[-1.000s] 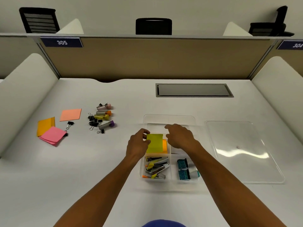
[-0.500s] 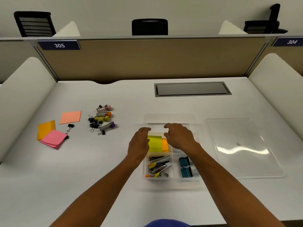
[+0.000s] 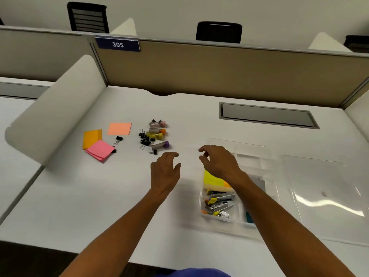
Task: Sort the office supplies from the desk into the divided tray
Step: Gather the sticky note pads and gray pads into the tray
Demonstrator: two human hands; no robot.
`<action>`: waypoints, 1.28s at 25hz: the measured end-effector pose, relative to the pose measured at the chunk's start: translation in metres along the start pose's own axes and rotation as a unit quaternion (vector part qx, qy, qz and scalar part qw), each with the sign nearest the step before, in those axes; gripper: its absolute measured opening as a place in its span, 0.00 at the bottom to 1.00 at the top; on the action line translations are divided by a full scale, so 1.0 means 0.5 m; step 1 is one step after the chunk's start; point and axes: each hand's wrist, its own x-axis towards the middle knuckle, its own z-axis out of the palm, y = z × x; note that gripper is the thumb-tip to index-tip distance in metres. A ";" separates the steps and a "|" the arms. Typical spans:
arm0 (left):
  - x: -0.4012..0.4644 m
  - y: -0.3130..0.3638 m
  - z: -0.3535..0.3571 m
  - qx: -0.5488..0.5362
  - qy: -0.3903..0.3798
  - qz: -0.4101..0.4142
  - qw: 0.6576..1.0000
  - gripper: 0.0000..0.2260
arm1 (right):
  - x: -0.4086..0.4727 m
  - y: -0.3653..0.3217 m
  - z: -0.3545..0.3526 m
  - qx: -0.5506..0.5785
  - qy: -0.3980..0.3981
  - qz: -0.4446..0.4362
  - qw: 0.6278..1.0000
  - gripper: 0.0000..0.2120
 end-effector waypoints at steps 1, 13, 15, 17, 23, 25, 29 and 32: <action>0.003 -0.020 -0.014 0.001 0.007 -0.017 1.000 0.16 | 0.009 -0.018 0.006 0.001 -0.002 -0.009 1.000 0.14; 0.045 -0.286 -0.183 -0.036 0.134 -0.203 0.969 0.15 | 0.153 -0.236 0.074 -0.030 -0.046 -0.081 0.995 0.14; 0.057 -0.317 -0.198 -0.046 0.145 -0.224 0.963 0.16 | 0.177 -0.264 0.078 -0.037 -0.054 -0.089 0.994 0.14; 0.078 -0.343 -0.210 -0.058 0.153 -0.249 0.955 0.17 | 0.207 -0.298 0.089 -0.040 -0.063 -0.105 0.992 0.14; 0.141 -0.405 -0.220 -0.064 0.152 -0.346 0.923 0.29 | 0.327 -0.385 0.128 -0.045 -0.095 -0.129 0.986 0.16; 0.168 -0.425 -0.215 -0.073 0.146 -0.397 0.903 0.35 | 0.378 -0.406 0.143 -0.054 -0.100 -0.140 0.984 0.17; 0.212 -0.441 -0.190 -0.133 0.177 -0.481 0.849 0.43 | 0.473 -0.446 0.187 -0.084 -0.114 -0.155 0.978 0.19; 0.232 -0.446 -0.174 -0.128 0.187 -0.509 0.830 0.46 | 0.533 -0.476 0.228 -0.109 -0.105 -0.151 0.977 0.21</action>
